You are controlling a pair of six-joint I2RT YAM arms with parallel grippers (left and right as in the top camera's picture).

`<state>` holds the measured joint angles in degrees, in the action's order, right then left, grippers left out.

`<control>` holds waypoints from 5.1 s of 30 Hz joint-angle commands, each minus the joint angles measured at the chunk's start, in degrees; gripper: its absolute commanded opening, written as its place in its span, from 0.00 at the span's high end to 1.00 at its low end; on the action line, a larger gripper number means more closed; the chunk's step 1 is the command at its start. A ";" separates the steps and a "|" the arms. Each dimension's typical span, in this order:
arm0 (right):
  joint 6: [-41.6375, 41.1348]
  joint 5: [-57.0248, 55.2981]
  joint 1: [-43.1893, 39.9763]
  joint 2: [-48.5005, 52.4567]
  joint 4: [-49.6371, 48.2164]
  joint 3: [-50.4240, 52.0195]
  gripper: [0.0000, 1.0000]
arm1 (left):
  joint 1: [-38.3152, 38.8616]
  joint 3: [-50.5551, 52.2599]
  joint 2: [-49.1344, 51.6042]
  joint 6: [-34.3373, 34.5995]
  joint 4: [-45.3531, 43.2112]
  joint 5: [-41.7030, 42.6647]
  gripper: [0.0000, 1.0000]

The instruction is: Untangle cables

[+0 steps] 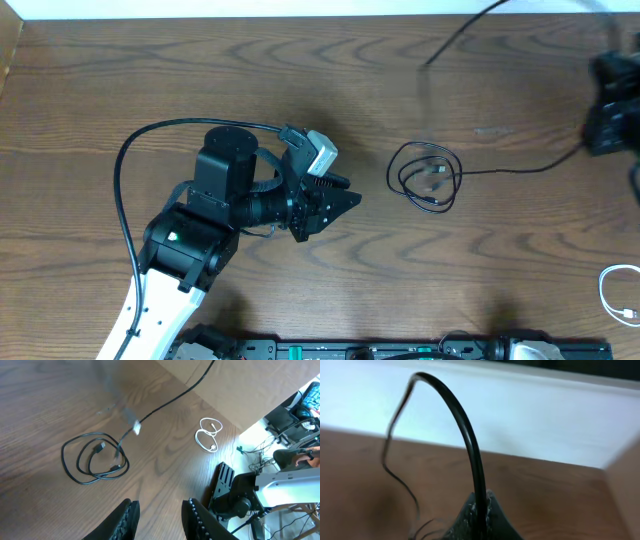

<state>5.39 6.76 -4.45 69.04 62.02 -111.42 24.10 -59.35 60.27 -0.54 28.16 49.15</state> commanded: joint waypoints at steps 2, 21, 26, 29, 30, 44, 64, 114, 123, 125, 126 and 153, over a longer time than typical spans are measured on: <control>-3.26 -1.86 -5.60 2.21 -1.05 -3.98 0.99 | -0.20 -0.31 0.07 -2.54 0.87 -0.37 0.67; -10.32 -13.29 -22.27 34.16 -1.44 -8.13 0.99 | -0.20 -0.04 4.13 -2.91 2.64 -3.43 0.66; -12.26 -24.30 -32.28 39.17 -0.94 -8.15 0.99 | -0.20 -0.04 6.78 -2.93 2.58 -3.56 0.66; -13.14 -24.41 -37.09 39.41 -1.60 -8.17 0.99 | -0.20 -0.04 7.87 -2.93 2.34 -3.58 0.66; -13.99 -23.98 -38.77 39.26 -1.86 -8.46 0.99 | -0.20 -0.04 8.26 -3.10 2.12 -3.58 0.66; -14.75 -12.24 -47.17 40.59 -1.51 -15.54 0.99 | 0.07 -0.04 13.46 -5.20 -0.81 -3.15 0.66; -20.65 -20.94 -46.66 52.11 6.01 -15.21 0.99 | 1.77 -0.04 13.46 -4.79 -0.81 -3.15 0.66; -26.21 -35.23 -34.99 71.49 11.19 -14.91 0.14 | 1.75 -0.04 13.46 -4.85 -0.79 -3.37 0.65; -26.14 -29.11 -34.86 71.21 11.23 -14.91 0.01 | 1.75 -0.04 13.46 -5.05 -0.79 -3.39 0.65; -25.90 -26.84 -34.86 70.99 11.23 -14.91 0.01 | 1.75 -0.04 13.46 -5.03 -0.79 -3.37 0.65; -25.81 -25.57 -34.86 70.84 11.21 -14.91 0.01 | 1.75 -0.04 13.46 -5.03 -0.76 -3.39 0.65; -36.63 -30.42 -34.84 42.10 17.29 -14.91 0.01 | 1.75 -0.04 13.31 2.71 2.93 -12.81 0.57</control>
<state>-27.09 -21.52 -39.51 113.16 78.11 -125.97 25.78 -59.35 73.65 -1.93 30.41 40.93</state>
